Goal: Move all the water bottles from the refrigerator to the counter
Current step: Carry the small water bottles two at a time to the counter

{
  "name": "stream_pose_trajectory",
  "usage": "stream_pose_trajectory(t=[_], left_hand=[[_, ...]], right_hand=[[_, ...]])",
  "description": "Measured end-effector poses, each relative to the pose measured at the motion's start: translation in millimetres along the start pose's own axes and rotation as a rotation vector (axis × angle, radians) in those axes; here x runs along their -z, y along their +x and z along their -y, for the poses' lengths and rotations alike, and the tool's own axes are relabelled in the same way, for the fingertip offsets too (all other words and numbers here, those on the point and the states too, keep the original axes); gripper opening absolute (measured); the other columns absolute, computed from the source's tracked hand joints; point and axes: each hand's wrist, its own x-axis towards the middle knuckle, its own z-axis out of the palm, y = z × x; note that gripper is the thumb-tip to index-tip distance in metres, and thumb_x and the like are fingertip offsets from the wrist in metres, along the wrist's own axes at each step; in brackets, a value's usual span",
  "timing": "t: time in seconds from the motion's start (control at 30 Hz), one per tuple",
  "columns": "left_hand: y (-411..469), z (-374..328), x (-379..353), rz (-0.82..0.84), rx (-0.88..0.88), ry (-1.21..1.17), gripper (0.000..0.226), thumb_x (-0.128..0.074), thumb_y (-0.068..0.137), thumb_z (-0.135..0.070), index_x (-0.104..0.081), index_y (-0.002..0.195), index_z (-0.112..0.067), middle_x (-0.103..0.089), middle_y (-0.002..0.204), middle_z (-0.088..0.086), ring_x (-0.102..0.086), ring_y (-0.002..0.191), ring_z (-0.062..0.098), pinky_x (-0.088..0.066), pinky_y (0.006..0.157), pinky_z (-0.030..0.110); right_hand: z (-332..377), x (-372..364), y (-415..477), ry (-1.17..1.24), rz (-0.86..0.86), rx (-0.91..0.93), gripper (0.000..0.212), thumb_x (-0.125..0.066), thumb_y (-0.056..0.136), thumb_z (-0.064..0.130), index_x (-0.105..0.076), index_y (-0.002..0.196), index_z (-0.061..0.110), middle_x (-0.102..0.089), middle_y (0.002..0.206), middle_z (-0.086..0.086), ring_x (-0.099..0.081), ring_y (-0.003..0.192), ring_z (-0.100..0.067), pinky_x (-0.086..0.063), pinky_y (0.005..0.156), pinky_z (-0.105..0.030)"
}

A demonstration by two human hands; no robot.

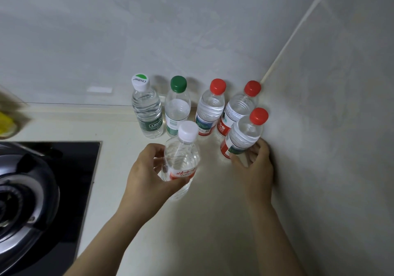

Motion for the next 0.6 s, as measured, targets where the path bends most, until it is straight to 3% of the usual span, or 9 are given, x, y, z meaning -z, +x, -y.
stream_pose_trajectory(t=[0.2, 0.37, 0.5, 0.6], left_hand=[[14.8, -2.8, -17.0, -0.026, -0.047, -0.001, 0.054, -0.090, 0.059, -0.032, -0.054, 0.098, -0.029, -0.063, 0.098, -0.015, -0.062, 0.094, 0.002, -0.052, 0.082, 0.023], [32.6, -6.0, -31.1, -0.025, -0.101, 0.011, 0.055, -0.090, 0.061, -0.033, -0.052, 0.101, -0.034, -0.061, 0.094, -0.024, -0.060, 0.090, -0.007, -0.045, 0.074, 0.006], [47.5, -5.1, -40.7, -0.009, -0.122, 0.018, 0.057, -0.090, 0.061, -0.032, -0.054, 0.105, -0.025, -0.063, 0.098, -0.017, -0.061, 0.094, 0.000, -0.052, 0.082, 0.021], [55.4, -7.3, -49.6, -0.007, -0.141, -0.010, 0.056, -0.090, 0.062, -0.032, -0.053, 0.104, -0.024, -0.063, 0.099, -0.014, -0.061, 0.095, 0.002, -0.052, 0.082, 0.023]], right_hand=[[-7.5, 16.9, -29.1, -0.172, 0.069, 0.064, 0.054, -0.075, 0.082, 0.019, -0.055, 0.132, 0.010, -0.061, 0.130, -0.006, -0.059, 0.118, -0.025, -0.049, 0.098, -0.041], [-5.0, 28.1, -42.4, -0.234, 0.139, 0.084, 0.045, -0.072, 0.085, 0.022, -0.060, 0.127, 0.014, -0.065, 0.126, -0.003, -0.061, 0.114, -0.021, -0.051, 0.096, -0.038], [-1.6, 35.1, -46.4, -0.241, 0.160, 0.083, 0.046, -0.071, 0.086, 0.025, -0.060, 0.129, 0.015, -0.064, 0.127, -0.002, -0.060, 0.115, -0.020, -0.050, 0.097, -0.035], [-2.1, 38.0, -48.5, -0.236, 0.169, 0.065, 0.048, -0.070, 0.087, 0.027, -0.058, 0.131, 0.016, -0.063, 0.129, -0.002, -0.059, 0.116, -0.018, -0.049, 0.097, -0.031]])
